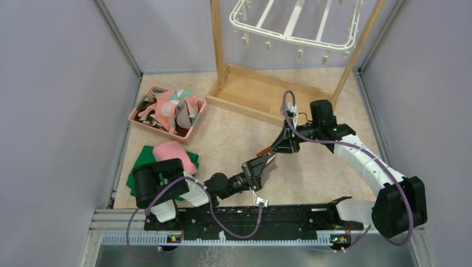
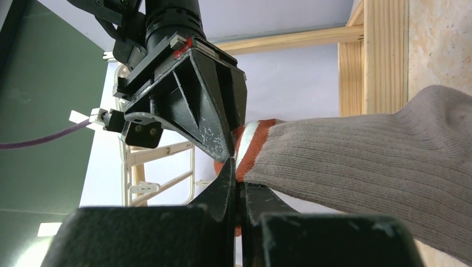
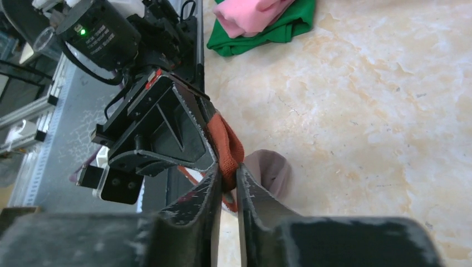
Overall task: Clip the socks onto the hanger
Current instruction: Pick up the sock from the bin.
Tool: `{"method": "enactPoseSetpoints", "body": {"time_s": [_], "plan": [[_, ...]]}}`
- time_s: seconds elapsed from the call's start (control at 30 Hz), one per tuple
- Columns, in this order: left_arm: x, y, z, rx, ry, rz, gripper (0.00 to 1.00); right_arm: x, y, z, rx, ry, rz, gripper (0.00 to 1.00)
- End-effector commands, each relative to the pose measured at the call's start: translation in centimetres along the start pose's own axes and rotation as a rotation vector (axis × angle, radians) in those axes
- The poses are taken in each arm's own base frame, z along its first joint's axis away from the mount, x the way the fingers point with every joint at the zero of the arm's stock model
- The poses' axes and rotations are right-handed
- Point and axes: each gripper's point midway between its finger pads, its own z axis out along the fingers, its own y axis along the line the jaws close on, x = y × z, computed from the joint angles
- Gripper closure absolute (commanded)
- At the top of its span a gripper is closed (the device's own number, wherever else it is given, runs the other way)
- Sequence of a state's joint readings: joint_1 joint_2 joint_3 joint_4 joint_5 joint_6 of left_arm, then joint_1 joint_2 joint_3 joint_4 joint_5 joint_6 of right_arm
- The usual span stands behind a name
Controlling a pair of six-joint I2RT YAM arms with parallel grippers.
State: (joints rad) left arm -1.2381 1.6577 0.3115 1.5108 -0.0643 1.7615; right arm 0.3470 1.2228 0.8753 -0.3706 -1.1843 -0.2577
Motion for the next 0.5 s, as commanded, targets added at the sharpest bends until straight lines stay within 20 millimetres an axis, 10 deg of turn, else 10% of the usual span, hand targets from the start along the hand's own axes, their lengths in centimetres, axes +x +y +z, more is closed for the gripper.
{"method": "enactPoseSetpoints", "body": {"time_s": [0.0, 0.17, 0.47], "plan": [[1.0, 5.9, -1.1, -0.232, 0.043, -0.017, 1.00, -1.8, 1.6, -0.1, -0.068, -0.026, -0.070, 0.94], [0.5, 5.8, -1.5, -0.222, 0.015, -0.075, 1.00, -1.8, 2.1, -0.6, -0.066, -0.001, -0.155, 1.00], [-3.4, 5.2, -3.9, -0.061, -0.157, -0.907, 0.35, -1.6, 1.3, -2.0, 0.055, 0.080, -0.306, 1.00]]}}
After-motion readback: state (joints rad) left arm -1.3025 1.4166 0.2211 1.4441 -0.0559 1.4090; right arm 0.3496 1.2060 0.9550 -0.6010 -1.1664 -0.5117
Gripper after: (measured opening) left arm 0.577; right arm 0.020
